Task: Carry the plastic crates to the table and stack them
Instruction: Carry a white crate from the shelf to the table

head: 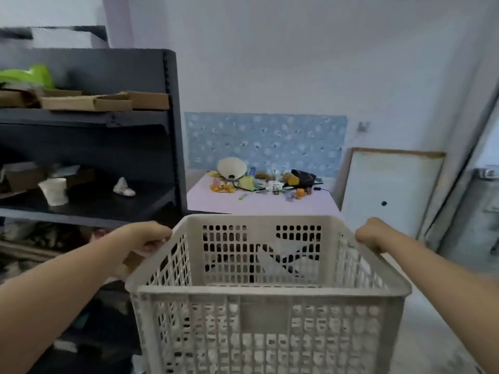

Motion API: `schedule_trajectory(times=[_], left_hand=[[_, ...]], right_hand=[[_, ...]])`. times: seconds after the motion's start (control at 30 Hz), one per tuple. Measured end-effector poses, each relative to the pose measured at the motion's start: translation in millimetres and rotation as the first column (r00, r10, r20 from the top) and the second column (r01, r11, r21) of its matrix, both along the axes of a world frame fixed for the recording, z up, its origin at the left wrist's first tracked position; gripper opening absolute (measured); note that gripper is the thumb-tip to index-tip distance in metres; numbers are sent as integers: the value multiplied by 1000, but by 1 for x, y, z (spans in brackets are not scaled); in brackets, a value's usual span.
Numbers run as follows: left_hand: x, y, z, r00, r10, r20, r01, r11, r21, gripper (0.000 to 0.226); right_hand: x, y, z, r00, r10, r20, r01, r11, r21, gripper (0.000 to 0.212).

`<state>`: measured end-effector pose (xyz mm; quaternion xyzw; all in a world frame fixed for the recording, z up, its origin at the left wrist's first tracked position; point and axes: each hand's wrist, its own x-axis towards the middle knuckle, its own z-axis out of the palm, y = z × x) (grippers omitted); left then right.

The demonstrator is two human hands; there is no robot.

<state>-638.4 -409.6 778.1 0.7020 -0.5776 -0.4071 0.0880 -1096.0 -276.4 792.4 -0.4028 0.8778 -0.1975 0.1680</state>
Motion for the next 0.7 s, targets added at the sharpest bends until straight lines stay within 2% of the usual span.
schedule_trajectory(times=[0.17,0.4,0.6,0.67,0.7], left_hand=[[-106,-135,-53,992,-101,-74,110,984,142,31],[-231,-274,-123,974,-225,8,218,952,216,36],[-293,-355,-168,979,-205,12,198,956,215,24],[-310,-386,-188,976,-215,31,203,953,226,22],[-316,-396,-196,973,-223,50,207,951,230,22]], right_hand=[[-94,-66,-49,983,-175,52,168,979,119,27],[-194,-174,-113,953,-287,99,255,934,251,8],[-251,-252,-169,919,-357,166,303,911,279,27],[-269,-285,-188,912,-381,154,319,892,320,9],[-276,-298,-199,907,-391,156,324,885,336,10]])
